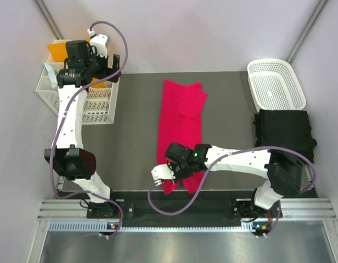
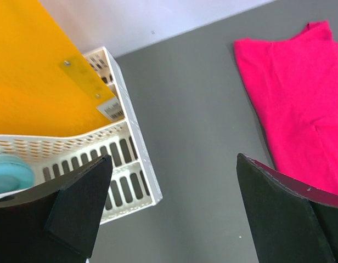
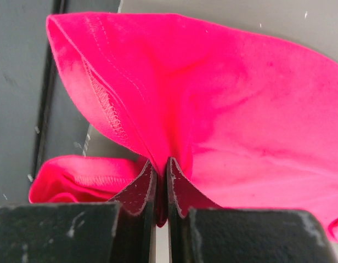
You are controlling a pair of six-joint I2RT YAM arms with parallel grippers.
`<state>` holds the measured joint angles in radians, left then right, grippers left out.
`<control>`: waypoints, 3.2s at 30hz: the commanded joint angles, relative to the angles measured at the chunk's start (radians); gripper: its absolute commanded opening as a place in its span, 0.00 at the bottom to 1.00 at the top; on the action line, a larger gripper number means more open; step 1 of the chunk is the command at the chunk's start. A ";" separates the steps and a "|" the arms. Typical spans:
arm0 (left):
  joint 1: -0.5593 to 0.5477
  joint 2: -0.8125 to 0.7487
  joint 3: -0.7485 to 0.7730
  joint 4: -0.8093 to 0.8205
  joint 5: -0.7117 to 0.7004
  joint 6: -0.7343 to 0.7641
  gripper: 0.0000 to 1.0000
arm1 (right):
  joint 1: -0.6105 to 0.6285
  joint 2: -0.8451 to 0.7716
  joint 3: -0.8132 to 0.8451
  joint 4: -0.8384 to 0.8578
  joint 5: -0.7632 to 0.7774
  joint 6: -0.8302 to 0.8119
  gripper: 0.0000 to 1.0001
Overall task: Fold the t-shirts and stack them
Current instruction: Fold the tshirt
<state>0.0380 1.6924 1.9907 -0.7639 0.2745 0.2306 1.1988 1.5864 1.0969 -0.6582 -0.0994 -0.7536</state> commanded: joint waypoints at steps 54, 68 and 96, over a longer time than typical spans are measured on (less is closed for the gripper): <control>0.005 0.079 -0.058 -0.026 0.187 0.010 0.99 | -0.415 0.451 0.663 -0.014 0.095 -0.428 0.08; 0.011 0.079 -0.079 -0.029 0.189 0.010 0.99 | -0.426 0.423 0.523 0.331 0.315 -0.300 0.94; -0.258 0.027 -0.456 -0.017 0.346 0.401 0.98 | -0.916 0.210 0.592 -0.227 -0.133 0.073 0.84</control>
<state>-0.0650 1.7771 1.6768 -0.8433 0.6884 0.5270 0.3988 1.7779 1.6203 -0.7044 -0.0631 -0.7483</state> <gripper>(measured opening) 0.986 0.882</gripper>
